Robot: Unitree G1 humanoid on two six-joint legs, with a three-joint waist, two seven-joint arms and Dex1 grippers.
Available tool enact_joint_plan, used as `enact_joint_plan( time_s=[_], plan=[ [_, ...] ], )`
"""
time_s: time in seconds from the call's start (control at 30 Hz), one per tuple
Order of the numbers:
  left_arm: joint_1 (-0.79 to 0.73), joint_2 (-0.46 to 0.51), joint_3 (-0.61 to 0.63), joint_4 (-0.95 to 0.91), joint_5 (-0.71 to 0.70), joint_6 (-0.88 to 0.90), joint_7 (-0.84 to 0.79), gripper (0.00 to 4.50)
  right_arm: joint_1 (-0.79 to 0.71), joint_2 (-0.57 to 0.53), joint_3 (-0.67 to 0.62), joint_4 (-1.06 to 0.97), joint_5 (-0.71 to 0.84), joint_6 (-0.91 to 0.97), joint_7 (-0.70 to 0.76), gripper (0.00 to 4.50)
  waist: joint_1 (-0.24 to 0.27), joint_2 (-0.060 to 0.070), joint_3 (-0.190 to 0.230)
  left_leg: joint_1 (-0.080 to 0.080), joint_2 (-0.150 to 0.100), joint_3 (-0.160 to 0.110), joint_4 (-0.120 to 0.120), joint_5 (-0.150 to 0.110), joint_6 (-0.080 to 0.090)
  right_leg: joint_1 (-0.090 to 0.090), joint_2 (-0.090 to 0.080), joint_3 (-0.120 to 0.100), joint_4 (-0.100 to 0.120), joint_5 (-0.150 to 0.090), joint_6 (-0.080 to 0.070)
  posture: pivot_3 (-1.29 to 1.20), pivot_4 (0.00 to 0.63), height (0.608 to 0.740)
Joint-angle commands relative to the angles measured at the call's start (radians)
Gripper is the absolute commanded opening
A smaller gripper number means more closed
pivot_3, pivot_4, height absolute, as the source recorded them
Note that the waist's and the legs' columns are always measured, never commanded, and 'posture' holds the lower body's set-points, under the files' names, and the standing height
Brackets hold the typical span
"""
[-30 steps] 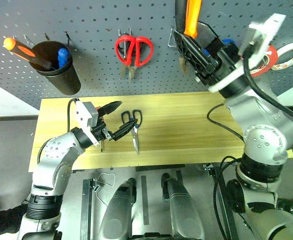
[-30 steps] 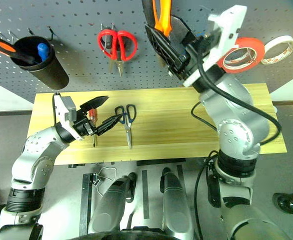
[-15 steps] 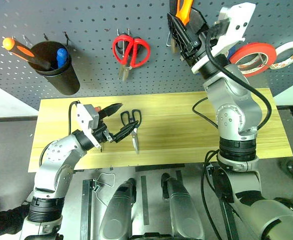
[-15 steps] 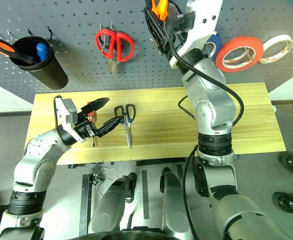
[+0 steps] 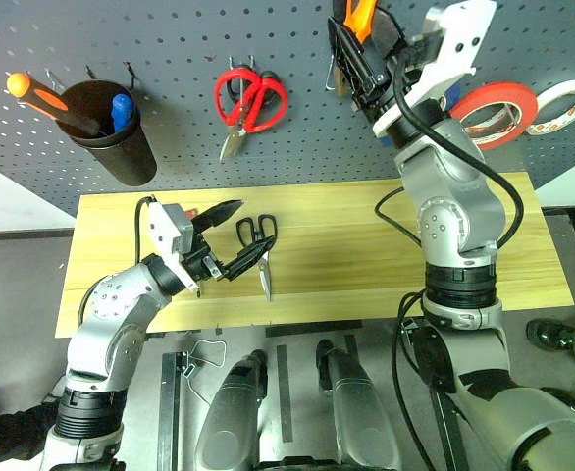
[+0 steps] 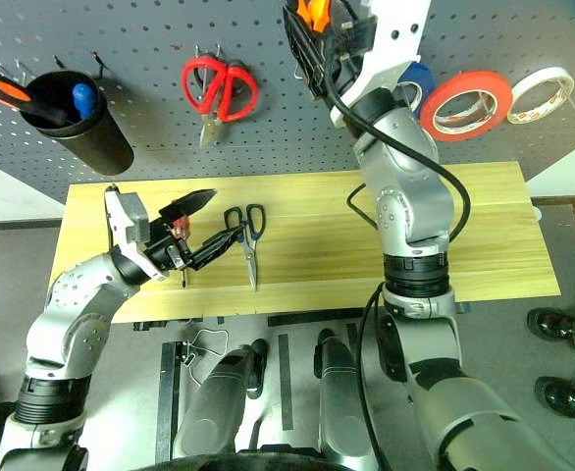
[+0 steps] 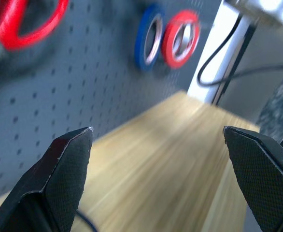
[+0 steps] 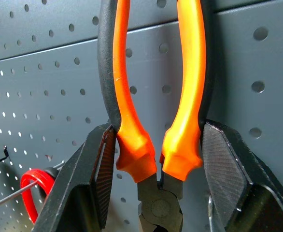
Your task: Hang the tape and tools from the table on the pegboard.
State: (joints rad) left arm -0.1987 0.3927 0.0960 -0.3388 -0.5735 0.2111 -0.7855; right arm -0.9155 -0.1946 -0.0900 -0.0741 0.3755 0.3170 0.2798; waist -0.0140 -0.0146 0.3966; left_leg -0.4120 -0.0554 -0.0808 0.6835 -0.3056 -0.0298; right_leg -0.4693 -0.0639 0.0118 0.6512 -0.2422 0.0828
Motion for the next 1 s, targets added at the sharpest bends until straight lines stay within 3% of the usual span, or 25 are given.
enact_joint_plan(
  time_s=[0.03,0.53,1.0],
  plan=[
    [0.013,-0.037,0.031,-0.066,-0.028,-0.075,0.013,4.5,-0.036,-0.014,-0.028,-0.051,0.002,-0.017,-0.013,2.31,0.0,0.0,0.0,0.0,0.0,0.0,0.0,0.0,0.0,0.0,0.0,0.0,0.0,0.0,0.0,0.08,0.377,0.74],
    [-0.04,-0.13,0.059,0.049,0.05,-0.332,0.072,4.5,-0.06,-0.014,-0.035,-0.022,-0.009,-0.042,-0.019,2.31,0.0,0.0,0.0,0.0,0.0,0.0,0.0,0.0,0.0,0.0,0.0,-0.001,0.0,0.0,0.0,0.08,0.371,0.74],
    [-0.039,-0.119,0.039,0.071,0.066,-0.333,0.093,4.5,-0.085,-0.011,-0.043,0.012,-0.024,-0.064,-0.045,2.31,-0.001,0.0,0.0,0.0,0.0,0.0,0.0,0.0,0.0,0.0,0.0,-0.001,0.0,0.0,0.0,0.09,0.376,0.74]
  ],
)
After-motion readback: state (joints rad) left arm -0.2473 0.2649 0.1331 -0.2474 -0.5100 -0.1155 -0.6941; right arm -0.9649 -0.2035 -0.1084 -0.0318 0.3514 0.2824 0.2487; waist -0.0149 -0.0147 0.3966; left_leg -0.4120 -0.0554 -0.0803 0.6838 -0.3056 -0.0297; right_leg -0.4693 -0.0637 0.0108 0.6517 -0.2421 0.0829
